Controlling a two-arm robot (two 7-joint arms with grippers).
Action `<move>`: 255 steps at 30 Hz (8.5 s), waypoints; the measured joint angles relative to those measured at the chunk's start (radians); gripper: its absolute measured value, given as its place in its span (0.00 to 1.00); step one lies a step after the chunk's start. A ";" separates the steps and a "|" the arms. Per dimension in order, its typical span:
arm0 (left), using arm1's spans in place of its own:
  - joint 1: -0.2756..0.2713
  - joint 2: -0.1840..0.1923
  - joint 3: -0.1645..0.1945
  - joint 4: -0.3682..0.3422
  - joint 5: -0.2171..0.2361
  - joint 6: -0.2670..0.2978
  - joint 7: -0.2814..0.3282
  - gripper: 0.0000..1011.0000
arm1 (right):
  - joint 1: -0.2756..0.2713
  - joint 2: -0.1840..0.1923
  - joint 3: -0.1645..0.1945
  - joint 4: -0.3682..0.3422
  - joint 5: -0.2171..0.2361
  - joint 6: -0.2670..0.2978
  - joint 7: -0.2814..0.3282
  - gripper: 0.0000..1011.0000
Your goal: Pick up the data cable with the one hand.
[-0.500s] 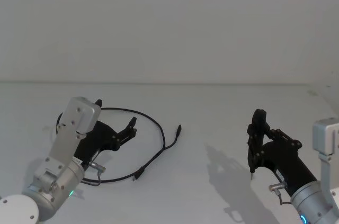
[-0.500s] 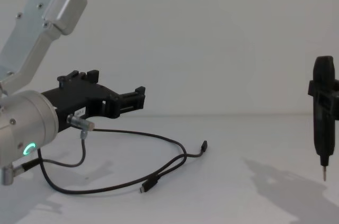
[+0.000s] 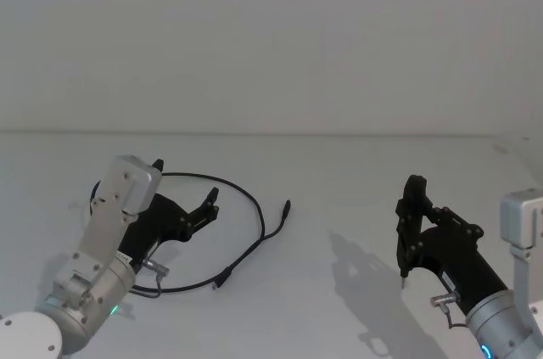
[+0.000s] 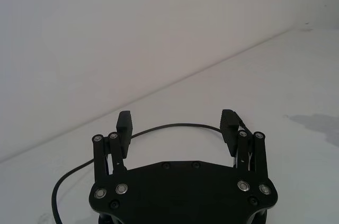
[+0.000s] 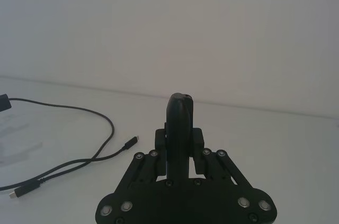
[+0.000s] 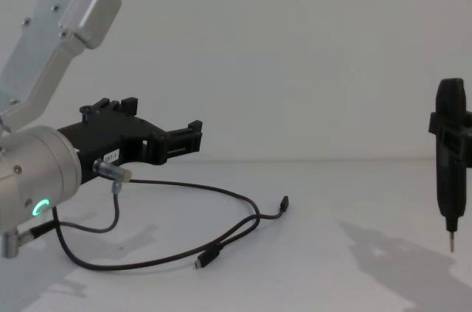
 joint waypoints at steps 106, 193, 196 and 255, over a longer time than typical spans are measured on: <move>-0.166 -0.126 0.141 0.094 0.017 0.532 -0.216 0.81 | 0.000 0.000 0.000 0.000 0.000 0.000 0.000 0.28; -0.153 0.053 0.029 -0.169 -0.155 0.636 -0.541 0.03 | 0.035 -0.066 0.001 -0.028 0.031 -0.028 0.002 0.28; -0.153 0.056 0.027 -0.173 -0.158 0.638 -0.543 0.03 | 0.046 -0.083 0.000 -0.029 0.038 -0.035 0.002 0.28; -0.151 0.066 0.022 -0.186 -0.167 0.644 -0.552 0.03 | 0.190 -0.251 0.002 0.201 0.030 -0.152 0.037 0.28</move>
